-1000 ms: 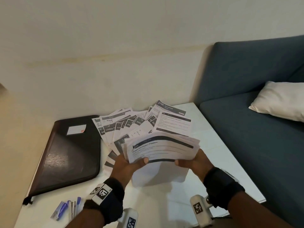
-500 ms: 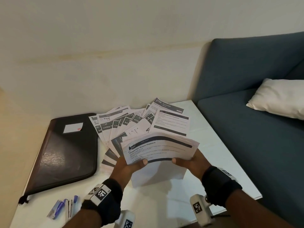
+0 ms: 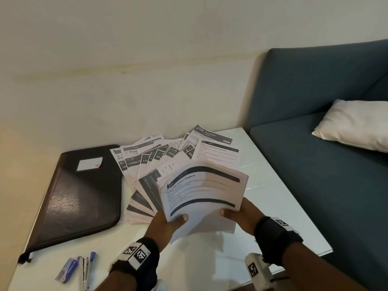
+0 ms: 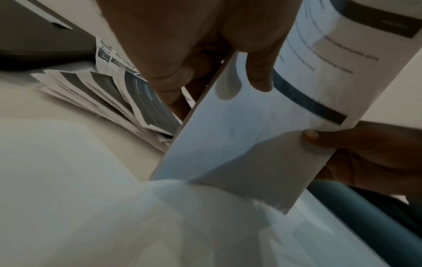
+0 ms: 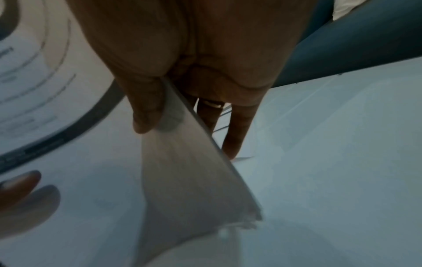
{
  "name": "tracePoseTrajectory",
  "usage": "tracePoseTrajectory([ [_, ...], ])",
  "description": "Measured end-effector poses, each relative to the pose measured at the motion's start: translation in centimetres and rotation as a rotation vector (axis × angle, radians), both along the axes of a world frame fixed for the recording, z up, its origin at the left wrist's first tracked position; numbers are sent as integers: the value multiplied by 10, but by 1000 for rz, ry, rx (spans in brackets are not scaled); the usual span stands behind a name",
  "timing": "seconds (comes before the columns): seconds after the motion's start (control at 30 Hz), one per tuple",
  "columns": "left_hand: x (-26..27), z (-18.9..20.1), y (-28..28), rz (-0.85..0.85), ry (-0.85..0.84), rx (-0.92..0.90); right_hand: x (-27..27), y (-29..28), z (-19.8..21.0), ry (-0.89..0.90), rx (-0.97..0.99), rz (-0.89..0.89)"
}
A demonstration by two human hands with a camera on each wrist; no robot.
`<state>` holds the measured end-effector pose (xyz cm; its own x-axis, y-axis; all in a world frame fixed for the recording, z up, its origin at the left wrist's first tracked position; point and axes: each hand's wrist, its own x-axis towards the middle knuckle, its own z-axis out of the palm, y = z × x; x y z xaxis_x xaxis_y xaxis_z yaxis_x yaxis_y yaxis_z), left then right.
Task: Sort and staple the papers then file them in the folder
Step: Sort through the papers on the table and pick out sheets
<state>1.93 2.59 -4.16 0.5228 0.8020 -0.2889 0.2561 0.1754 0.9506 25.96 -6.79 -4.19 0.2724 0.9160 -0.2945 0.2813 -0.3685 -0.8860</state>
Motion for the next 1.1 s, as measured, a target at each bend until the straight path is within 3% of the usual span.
tracePoseTrajectory([
  [0.17, -5, -12, -6, -91, 96, -18, 0, -8, -30, -167, -238, 76],
  [0.3, -1, 3, -1, 49, 1, -21, -1, 2, -18, -160, -174, 34],
  [0.47, -4, 27, 6, 307, -142, -64, -18, 29, 16, -22, 33, -61],
  [0.6, -18, 27, 14, 371, -234, -144, -37, 46, 18, -3, 97, -62],
  [0.77, -29, 20, 32, 469, -136, -150, -49, 60, 11, 87, 32, -45],
  [0.87, -42, 19, 45, 540, -50, -112, -45, 73, 6, 148, 13, -165],
  [0.93, -54, 21, 58, 608, -13, -87, -32, 83, -8, -194, -17, -140],
  [1.0, -67, 25, 71, 677, 18, -60, -18, 90, -24, -667, -141, 104],
  [1.1, -84, 30, 86, 774, 24, -84, -3, 93, -44, -994, -300, 421],
])
